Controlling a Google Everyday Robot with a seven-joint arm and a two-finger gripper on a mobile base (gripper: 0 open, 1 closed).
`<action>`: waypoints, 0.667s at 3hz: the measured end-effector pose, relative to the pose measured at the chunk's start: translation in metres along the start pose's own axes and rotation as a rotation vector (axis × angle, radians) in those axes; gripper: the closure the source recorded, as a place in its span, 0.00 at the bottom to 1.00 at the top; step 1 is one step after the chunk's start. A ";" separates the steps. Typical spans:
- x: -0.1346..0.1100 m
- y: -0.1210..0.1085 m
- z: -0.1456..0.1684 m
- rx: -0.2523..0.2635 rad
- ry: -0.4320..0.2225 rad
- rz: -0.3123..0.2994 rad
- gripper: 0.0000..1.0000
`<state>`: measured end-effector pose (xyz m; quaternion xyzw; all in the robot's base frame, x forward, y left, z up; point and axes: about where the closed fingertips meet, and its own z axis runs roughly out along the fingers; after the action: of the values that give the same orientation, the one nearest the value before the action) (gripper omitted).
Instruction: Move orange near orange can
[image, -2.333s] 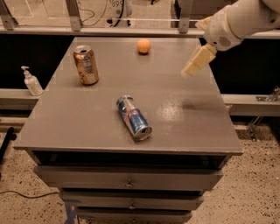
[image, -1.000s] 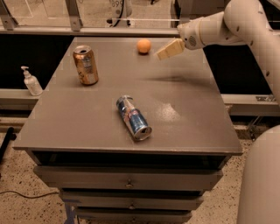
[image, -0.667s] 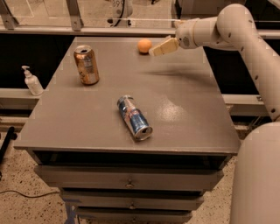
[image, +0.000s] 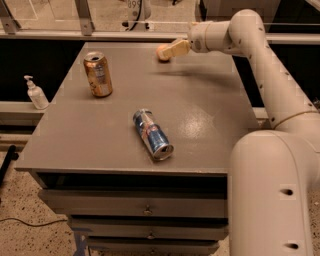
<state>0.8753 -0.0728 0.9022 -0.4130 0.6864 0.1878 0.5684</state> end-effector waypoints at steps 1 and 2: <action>0.001 0.005 0.020 -0.030 0.022 0.031 0.00; 0.006 0.013 0.033 -0.057 0.057 0.054 0.00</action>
Offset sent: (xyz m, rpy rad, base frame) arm 0.0227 0.0312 -0.0193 -0.0271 0.1468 0.0311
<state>0.8855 -0.0434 0.8848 -0.4156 0.7076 0.2108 0.5311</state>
